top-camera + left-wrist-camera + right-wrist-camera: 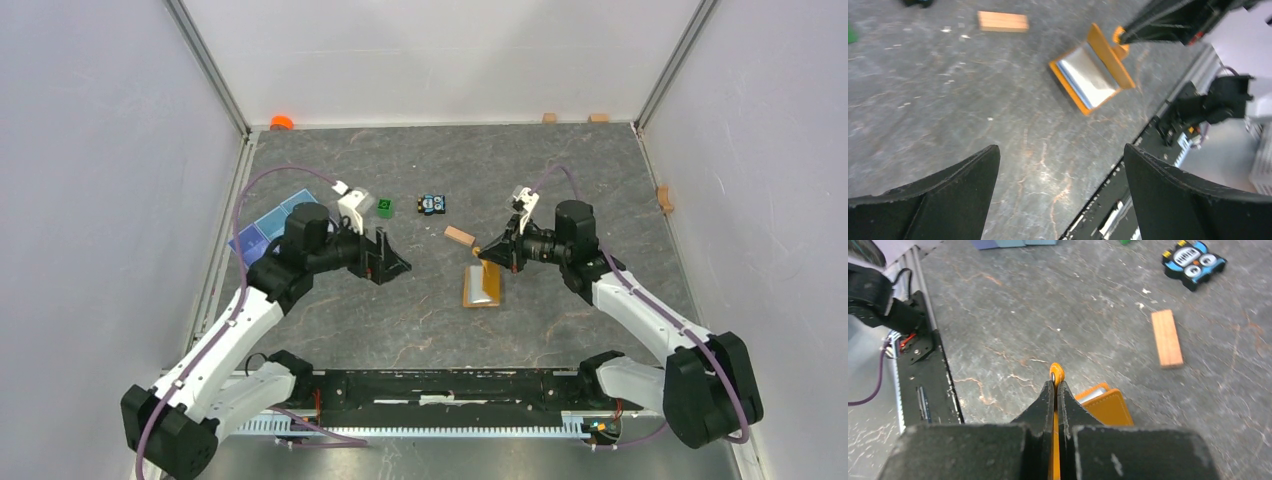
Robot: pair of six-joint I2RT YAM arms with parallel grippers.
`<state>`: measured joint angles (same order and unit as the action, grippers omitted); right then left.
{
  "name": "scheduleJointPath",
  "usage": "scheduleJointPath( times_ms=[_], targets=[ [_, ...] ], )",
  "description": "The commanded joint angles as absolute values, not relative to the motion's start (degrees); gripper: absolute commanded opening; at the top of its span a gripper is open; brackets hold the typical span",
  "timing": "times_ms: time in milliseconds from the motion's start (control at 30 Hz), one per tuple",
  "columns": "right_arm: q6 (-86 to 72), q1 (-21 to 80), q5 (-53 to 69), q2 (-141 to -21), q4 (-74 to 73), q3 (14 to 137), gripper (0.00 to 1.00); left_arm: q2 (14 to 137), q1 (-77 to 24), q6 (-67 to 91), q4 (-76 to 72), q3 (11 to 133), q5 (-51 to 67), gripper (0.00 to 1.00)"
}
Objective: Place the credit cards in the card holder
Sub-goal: Pick up the card holder from the center of the board, then place the card holder at the center of the board.
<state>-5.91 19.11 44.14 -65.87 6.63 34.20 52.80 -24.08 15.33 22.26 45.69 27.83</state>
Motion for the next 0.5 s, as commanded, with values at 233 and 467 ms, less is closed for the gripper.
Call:
scheduleJointPath(
  times_ms=[233, 467],
  targets=[
    [-10.42, 23.08, 52.63, -62.63, 19.58, 32.38, 0.00, 57.39, -33.93, 38.57, 3.54, 37.00, 26.97, 1.00],
    [-14.24, 26.44, 49.05, -63.65, 29.76, 26.51, 0.00, 53.05, -33.93, 45.79, -3.31, 27.73, 15.57, 1.00]
  ],
)
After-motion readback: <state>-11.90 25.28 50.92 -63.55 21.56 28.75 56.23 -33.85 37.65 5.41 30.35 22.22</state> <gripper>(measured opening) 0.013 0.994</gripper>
